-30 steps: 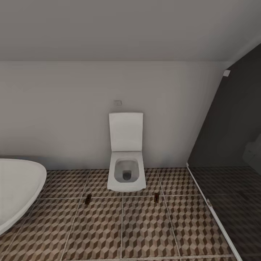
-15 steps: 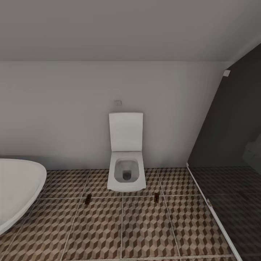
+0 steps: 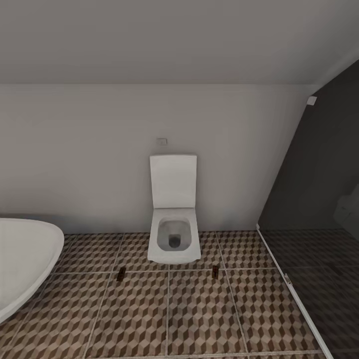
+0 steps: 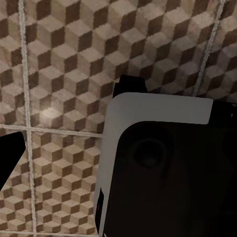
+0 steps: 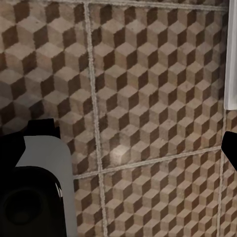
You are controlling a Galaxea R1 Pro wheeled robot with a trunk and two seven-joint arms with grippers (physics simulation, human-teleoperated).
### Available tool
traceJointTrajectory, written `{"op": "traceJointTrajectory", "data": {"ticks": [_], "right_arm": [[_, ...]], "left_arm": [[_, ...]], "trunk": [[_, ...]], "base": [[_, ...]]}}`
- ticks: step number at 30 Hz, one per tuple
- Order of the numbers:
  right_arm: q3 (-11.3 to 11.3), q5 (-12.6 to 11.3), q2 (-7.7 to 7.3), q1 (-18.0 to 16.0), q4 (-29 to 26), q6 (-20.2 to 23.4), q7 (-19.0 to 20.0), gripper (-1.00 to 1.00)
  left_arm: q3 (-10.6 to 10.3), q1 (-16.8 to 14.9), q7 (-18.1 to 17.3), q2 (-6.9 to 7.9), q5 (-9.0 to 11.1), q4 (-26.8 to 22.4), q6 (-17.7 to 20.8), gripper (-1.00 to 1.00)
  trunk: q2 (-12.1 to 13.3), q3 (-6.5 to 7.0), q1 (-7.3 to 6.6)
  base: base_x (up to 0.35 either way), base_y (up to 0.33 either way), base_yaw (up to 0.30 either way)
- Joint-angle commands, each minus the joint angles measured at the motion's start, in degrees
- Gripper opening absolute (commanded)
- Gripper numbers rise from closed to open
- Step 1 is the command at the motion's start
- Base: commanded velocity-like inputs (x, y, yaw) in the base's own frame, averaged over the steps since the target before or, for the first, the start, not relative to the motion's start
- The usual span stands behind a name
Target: Take the four mousetraps from the cabinet in the bathroom and place them on the bathroom floor. Make sure all four end up on the same floor surface, and ensure that at least two of them are either under or directly next to the same bathroom sink.
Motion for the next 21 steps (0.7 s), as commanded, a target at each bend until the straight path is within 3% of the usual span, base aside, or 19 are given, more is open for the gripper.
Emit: {"op": "traceJointTrajectory", "data": {"ticks": [1,21], "right_arm": [[0.48,-0.53,0.03,-0.08,0.21,-0.38,0.02,1.0],[0.48,-0.53,0.03,-0.08,0.21,-0.38,0.02,1.0]], "left_arm": [[-0.47,-0.09,-0.21,0.02,0.61,-0.12,-0.17,1.0],[-0.47,-0.09,-0.21,0.03,0.61,-0.12,-0.16,1.0]], "trunk": [[-0.03,-0.05,0.0],[-0.03,-0.05,0.0]], "base": [[0.0,0.0,0.0],[0.0,0.0,0.0]]}}
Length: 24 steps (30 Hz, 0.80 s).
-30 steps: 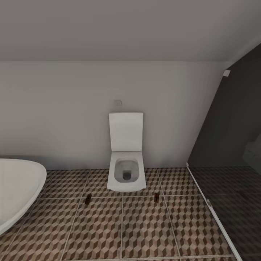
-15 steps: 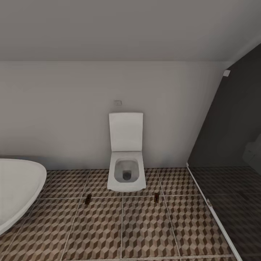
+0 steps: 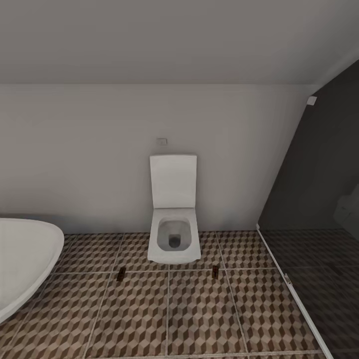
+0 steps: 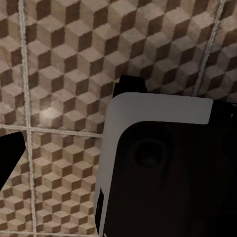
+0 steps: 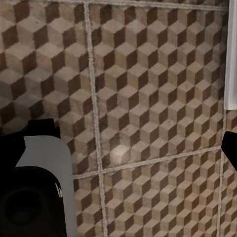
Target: Take the four mousetraps from the cabinet in the bathroom and place them on the bathroom floor. Make sure all four end up on the same floor surface, and ensure that at least two of them are either under or directly next to the same bathroom sink.
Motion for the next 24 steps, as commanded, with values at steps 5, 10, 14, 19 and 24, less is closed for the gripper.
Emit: {"op": "traceJointTrajectory", "data": {"ticks": [5,10,14,19,24], "right_arm": [[0.48,-0.53,0.01,-0.05,0.21,-0.38,0.02,1.0],[0.48,-0.53,0.01,-0.07,0.21,-0.38,0.02,1.0],[0.48,-0.53,0.0,-0.08,0.21,-0.38,0.02,1.0],[0.48,-0.53,0.0,-0.08,0.21,-0.38,0.02,1.0],[0.48,-0.53,0.02,-0.07,0.21,-0.38,0.02,1.0]], "left_arm": [[-0.47,-0.09,-0.21,0.03,0.61,-0.12,-0.17,1.0],[-0.47,-0.09,-0.21,0.03,0.61,-0.12,-0.17,1.0],[-0.47,-0.09,-0.21,0.03,0.61,-0.12,-0.17,1.0],[-0.47,-0.09,-0.21,0.03,0.61,-0.12,-0.17,1.0],[-0.47,-0.09,-0.21,0.03,0.61,-0.12,-0.17,1.0]], "trunk": [[-0.03,-0.05,0.0],[-0.03,-0.05,0.0],[-0.03,-0.05,0.0],[-0.03,-0.05,0.0],[-0.03,-0.05,0.0]], "base": [[0.0,0.0,0.0],[0.0,0.0,0.0],[0.0,0.0,0.0],[0.0,0.0,0.0],[0.0,0.0,0.0]]}}
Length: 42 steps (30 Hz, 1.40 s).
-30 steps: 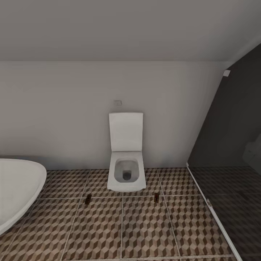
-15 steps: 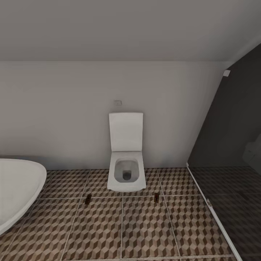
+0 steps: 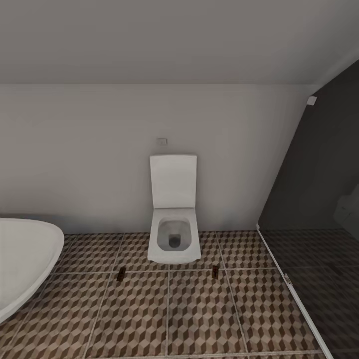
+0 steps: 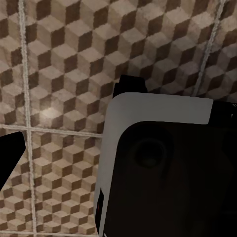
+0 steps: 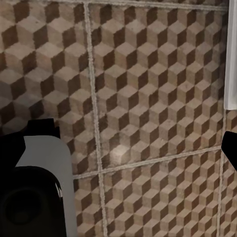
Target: Take the four mousetraps from the cabinet in the bathroom and place them on the bathroom floor. Make sure all four end up on the same floor surface, and ensure that at least two of them are either under or directly next to the same bathroom sink.
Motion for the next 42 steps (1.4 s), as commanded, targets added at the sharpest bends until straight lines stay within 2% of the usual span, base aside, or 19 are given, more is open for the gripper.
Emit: {"op": "traceJointTrajectory", "data": {"ticks": [1,42], "right_arm": [[0.48,-0.53,0.03,-0.08,0.21,-0.38,0.02,1.0],[0.48,-0.53,0.03,-0.09,0.21,-0.38,0.02,1.0]], "left_arm": [[-0.47,-0.09,-0.21,0.02,0.61,-0.12,-0.17,1.0],[-0.47,-0.09,-0.21,0.01,0.61,-0.12,-0.17,1.0]], "trunk": [[-0.03,-0.05,0.0],[-0.03,-0.05,0.0]], "base": [[0.0,0.0,0.0],[0.0,0.0,0.0]]}}
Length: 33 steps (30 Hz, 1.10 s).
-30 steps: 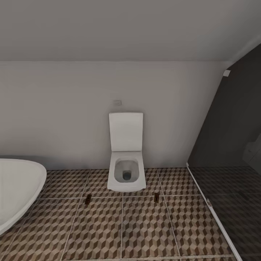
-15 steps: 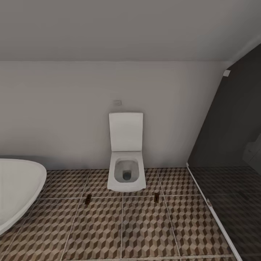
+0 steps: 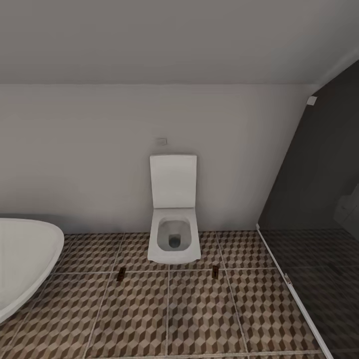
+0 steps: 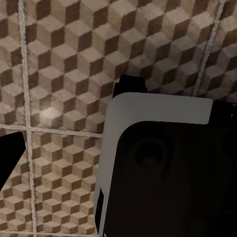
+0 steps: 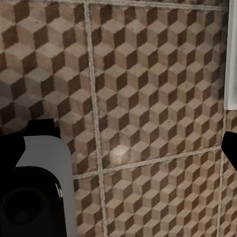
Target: Take the four mousetraps from the cabinet in the bathroom and place them on the bathroom floor. Make sure all four end up on the same floor surface, and ensure that at least two of them are either under or directly next to the same bathroom sink.
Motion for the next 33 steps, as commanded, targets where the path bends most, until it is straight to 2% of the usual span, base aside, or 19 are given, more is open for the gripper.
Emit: {"op": "traceJointTrajectory", "data": {"ticks": [1,33], "right_arm": [[0.48,-0.53,0.03,-0.08,0.21,-0.38,0.02,1.0],[0.48,-0.53,0.04,-0.06,0.21,-0.38,0.02,1.0]], "left_arm": [[-0.47,-0.09,-0.21,0.02,0.61,-0.12,-0.17,1.0],[-0.47,-0.09,-0.21,0.03,0.61,-0.12,-0.17,1.0]], "trunk": [[-0.03,-0.05,0.0],[-0.03,-0.05,0.0]], "base": [[0.0,0.0,0.0],[0.0,0.0,0.0]]}}
